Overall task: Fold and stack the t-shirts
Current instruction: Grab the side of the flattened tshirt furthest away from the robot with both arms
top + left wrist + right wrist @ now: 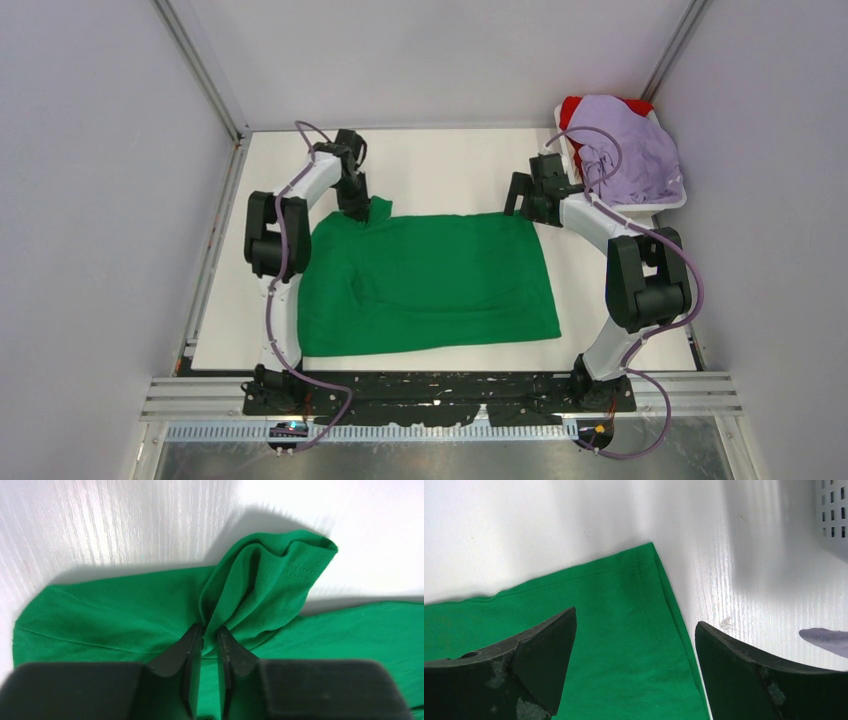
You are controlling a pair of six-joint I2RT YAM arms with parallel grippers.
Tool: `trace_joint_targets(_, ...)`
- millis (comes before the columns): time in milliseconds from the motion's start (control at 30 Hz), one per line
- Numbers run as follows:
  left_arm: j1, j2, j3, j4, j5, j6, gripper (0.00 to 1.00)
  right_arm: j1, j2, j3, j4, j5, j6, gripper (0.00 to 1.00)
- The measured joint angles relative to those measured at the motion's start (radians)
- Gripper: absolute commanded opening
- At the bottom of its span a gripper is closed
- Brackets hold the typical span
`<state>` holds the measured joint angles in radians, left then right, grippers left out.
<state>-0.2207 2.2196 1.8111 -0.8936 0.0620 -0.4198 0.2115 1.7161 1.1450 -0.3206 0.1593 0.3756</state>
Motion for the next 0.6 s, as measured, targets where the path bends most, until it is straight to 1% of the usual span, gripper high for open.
trace_joint_targets(33,-0.002,0.004,0.01,-0.005,-0.001,0.0,0.14,0.0,0.0,-0.002,0.002,0.0,0.0,0.96)
trace_joint_targets(133,-0.002,0.011,0.023,-0.009,-0.004,-0.002,0.0,-0.007,0.0,-0.011,0.008,0.0,0.0,0.95)
trace_joint_targets(433,-0.005,0.011,0.036,-0.032,-0.018,0.014,0.0,-0.028,0.0,-0.026,0.013,0.0,-0.006,0.95)
trace_joint_targets(600,-0.007,0.011,0.087,-0.037,-0.086,0.051,0.0,-0.031,0.002,-0.011,0.012,-0.003,-0.011,0.95)
